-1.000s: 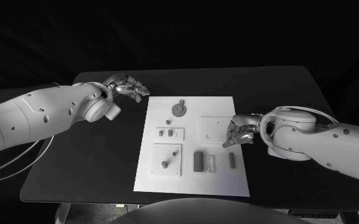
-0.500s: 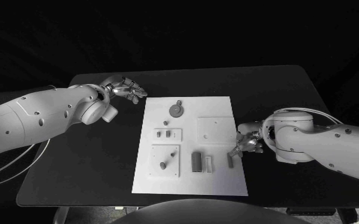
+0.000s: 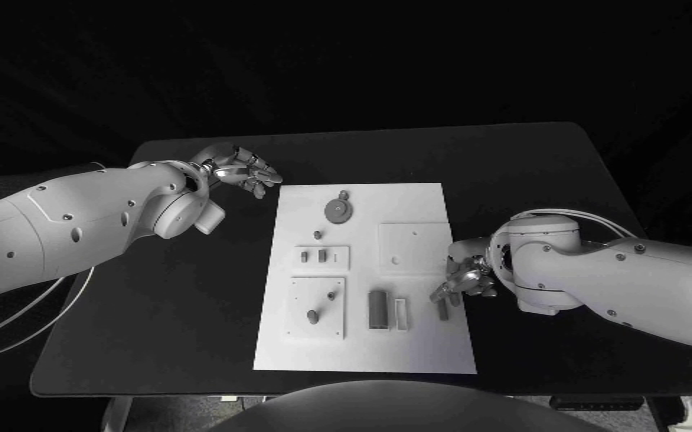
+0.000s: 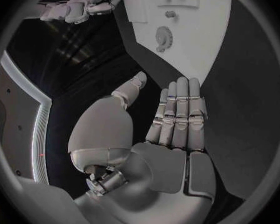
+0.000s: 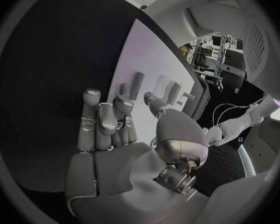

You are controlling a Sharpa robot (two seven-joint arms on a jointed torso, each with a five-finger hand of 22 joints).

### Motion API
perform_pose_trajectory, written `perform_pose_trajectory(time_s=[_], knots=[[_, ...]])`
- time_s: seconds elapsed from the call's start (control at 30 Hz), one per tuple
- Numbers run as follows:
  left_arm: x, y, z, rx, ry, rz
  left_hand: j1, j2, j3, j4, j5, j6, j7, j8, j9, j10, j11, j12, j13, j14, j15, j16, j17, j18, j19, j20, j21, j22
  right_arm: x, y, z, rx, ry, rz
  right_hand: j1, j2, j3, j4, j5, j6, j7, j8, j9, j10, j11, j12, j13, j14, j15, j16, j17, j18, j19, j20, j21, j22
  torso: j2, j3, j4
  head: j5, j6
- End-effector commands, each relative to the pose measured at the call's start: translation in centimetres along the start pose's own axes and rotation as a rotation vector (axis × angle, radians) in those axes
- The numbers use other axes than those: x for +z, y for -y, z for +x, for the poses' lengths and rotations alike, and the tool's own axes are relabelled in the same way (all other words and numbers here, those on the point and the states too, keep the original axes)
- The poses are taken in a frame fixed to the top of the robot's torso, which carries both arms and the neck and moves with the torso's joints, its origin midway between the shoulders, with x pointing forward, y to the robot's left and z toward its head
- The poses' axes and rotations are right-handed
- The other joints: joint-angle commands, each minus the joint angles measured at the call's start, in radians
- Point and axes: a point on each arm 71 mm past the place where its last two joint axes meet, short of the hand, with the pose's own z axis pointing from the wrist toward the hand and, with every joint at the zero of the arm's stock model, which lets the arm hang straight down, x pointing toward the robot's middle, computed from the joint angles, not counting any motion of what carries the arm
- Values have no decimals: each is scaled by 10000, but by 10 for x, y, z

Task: Assemble the parts on the task board

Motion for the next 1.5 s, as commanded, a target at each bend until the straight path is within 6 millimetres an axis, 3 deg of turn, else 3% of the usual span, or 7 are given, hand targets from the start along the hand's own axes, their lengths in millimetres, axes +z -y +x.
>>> perform_pose_trajectory(time_s=[0.03, 0.5, 0.7, 0.87, 1.0, 1.07, 1.5], knots=[[0, 2, 2, -4, -148, 74, -92, -20, -5, 53, -4, 54, -8, 37, -5, 82, -13, 25, 12, 46, 0, -19, 17, 164, 67, 35, -42, 18, 4, -2, 4, -272, -158, 82, -107, 4, -13, 63, -17, 85, 13, 14, -12, -9, -61, 46, 13, 63, 5, 58, 30, 87, 21, -75, 53, 194, 0, -1, 0, 1, -36], [0, 1, 2, -6, -151, 54, -94, -18, -7, 60, -4, 56, -11, 38, -7, 86, -15, 22, 14, 49, -1, -32, 33, 165, 68, 33, -47, 22, 15, -6, 14, -860, -141, 253, 36, 16, 97, -120, 75, 100, 7, 15, -24, -3, -67, 66, 47, 65, -7, 75, 51, 87, 20, -113, 103, 201, -4, 7, -8, 30, -100], [0, 1, 2, -9, -176, 20, -91, -14, -5, 61, -4, 56, -12, 39, -8, 88, -16, 21, 15, 51, -2, -37, 39, 166, 69, 32, -49, 23, 18, -8, 15, -1143, -51, 354, 453, 520, 140, -1240, 176, 129, 21, 35, -34, 27, -62, 73, 84, 105, 24, 86, 96, 87, 28, -84, 190, 187, -2, 9, -5, 39, -123], [-1, 1, 2, 13, -182, 2, -85, -9, -3, 60, -4, 57, -12, 39, -9, 89, -17, 20, 16, 52, -2, -42, 45, 168, 69, 31, -50, 25, 20, -8, 17, -1121, -4, 409, 931, 775, 294, -2088, 193, 143, 23, 38, -52, 54, -57, 59, 90, 122, 58, 71, 74, 87, 58, -61, 217, 170, -3, 2, -12, 45, -137], [-1, 1, 2, 22, -187, -13, -81, -8, -2, 58, -4, 55, -13, 39, -10, 90, -17, 19, 16, 53, -3, -44, 48, 168, 70, 30, -51, 26, 20, -8, 16, -1046, 139, 395, 1710, 777, 437, -2121, 192, 109, 31, 31, -59, 53, -49, 49, 99, 100, 74, 57, 40, 87, 26, -67, 235, 180, -5, 0, -17, 46, -131], [-1, 1, 2, 37, -200, -24, -78, -7, -1, 57, -4, 54, -12, 38, -10, 90, -17, 19, 17, 54, -3, -46, 50, 169, 70, 30, -52, 27, 20, -8, 16, -1012, 186, 373, 2078, 691, 836, -2075, 241, 112, 31, 22, -75, 55, -47, 26, 85, 98, 85, 36, 26, 87, 36, -45, 211, 154, -5, -3, -12, 41, -126], [-1, 0, 2, 82, -214, -80, -45, -9, 5, 39, -4, 42, -9, 33, -16, 89, -17, 11, 19, 59, -5, -65, 74, 169, 70, 29, -59, 33, 16, -11, 18, 354, 253, -205, 2242, 698, 1225, -2119, 209, 95, 47, 10, -95, 77, -26, 3, 67, 114, 113, 21, 13, 87, 69, 22, 219, 155, -4, 0, -11, 54, -121]])
